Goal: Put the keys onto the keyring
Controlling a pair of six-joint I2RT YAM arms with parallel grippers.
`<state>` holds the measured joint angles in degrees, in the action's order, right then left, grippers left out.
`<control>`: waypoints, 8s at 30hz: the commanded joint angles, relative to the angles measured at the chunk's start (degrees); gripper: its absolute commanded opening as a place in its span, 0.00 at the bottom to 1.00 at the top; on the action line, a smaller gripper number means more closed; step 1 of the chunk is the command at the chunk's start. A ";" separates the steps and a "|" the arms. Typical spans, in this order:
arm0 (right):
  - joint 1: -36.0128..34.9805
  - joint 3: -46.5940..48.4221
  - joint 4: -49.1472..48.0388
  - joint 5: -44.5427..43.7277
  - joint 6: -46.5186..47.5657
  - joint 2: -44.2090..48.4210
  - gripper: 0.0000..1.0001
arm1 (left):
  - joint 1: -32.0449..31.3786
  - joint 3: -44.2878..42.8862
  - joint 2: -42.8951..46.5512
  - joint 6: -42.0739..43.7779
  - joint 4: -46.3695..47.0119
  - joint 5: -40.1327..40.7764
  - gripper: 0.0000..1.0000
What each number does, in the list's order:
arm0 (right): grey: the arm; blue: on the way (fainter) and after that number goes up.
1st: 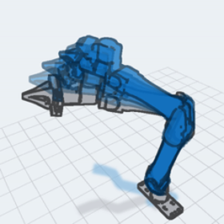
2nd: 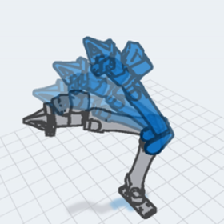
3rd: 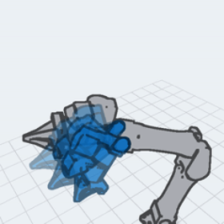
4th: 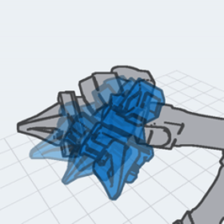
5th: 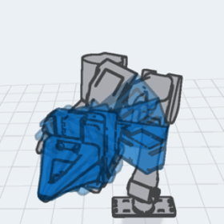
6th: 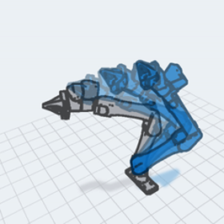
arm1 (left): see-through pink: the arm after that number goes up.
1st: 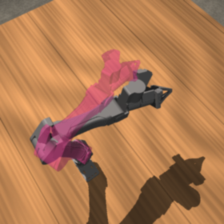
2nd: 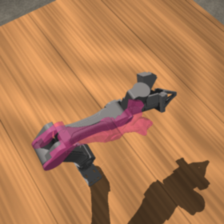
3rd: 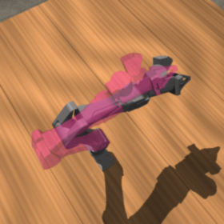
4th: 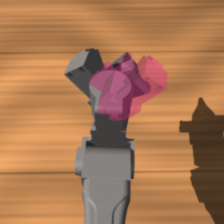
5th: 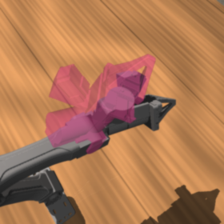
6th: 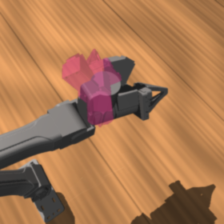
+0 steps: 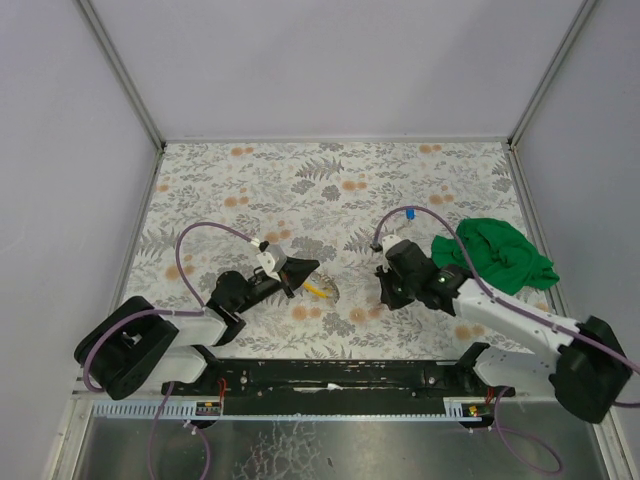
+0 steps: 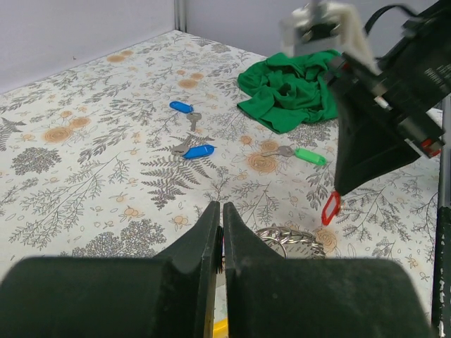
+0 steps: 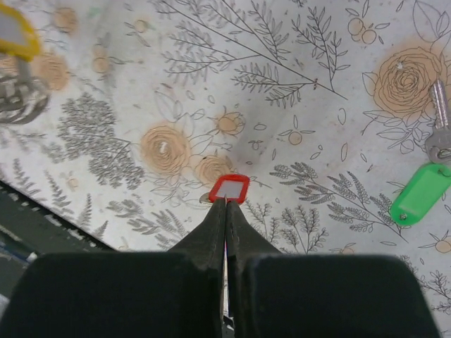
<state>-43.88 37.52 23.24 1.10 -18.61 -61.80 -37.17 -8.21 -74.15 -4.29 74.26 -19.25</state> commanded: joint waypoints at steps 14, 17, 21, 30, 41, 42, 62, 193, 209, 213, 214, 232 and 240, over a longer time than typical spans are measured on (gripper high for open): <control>0.81 3.99 -21.02 -8.79 6.84 -20.29 0.00 | 0.22 -0.29 -0.22 1.59 1.42 -2.00 0.00; 0.84 3.67 -22.85 -7.07 7.92 -21.22 0.02 | 0.18 -0.49 -0.63 1.42 1.41 -2.36 0.00; 0.82 3.34 -23.29 -4.10 9.89 -20.03 0.13 | 0.20 -0.67 -0.93 1.40 1.25 -2.70 0.00; 0.24 1.74 -23.24 4.11 20.21 -7.72 0.40 | 0.18 -1.45 -1.75 0.85 0.86 -4.13 0.00; -6.22 -3.60 -32.32 17.56 42.55 3.46 0.40 | 0.23 -3.91 -1.64 0.98 -4.65 -5.11 0.00; -6.65 -3.55 -32.93 18.37 44.01 3.66 0.40 | 0.17 -4.21 -1.82 0.84 -5.14 -5.27 0.00; -18.66 2.48 -31.01 8.85 73.67 -7.80 0.36 | 0.20 -6.71 -3.11 -0.63 -8.53 -7.48 0.00; -10.16 -9.05 -39.85 17.78 48.73 1.24 0.35 | -4.76 -4.19 1.23 17.58 -21.96 -10.95 0.00; -7.43 -2.63 -37.01 22.13 47.13 -8.22 0.38 | -5.17 -4.22 1.59 17.79 -22.21 -12.96 0.00; -7.45 -2.35 -38.77 22.34 47.05 -9.85 0.37 | -5.22 -4.42 1.65 17.87 -22.77 -13.29 0.00; -7.45 -2.13 -39.00 22.48 47.08 -10.28 0.36 | -5.31 -4.49 1.60 17.89 -22.94 -13.35 0.00; -7.41 -0.63 -38.62 24.08 47.18 -15.20 0.13 | -5.29 -4.84 2.25 17.81 -23.93 -13.89 0.00; -5.72 -3.96 -45.12 25.99 43.79 -14.01 0.00 | -5.28 -3.13 3.22 16.41 -20.72 -13.27 0.04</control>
<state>-51.07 34.59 -14.33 24.08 28.08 -77.12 -42.06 -11.53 -72.42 12.49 48.80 -32.25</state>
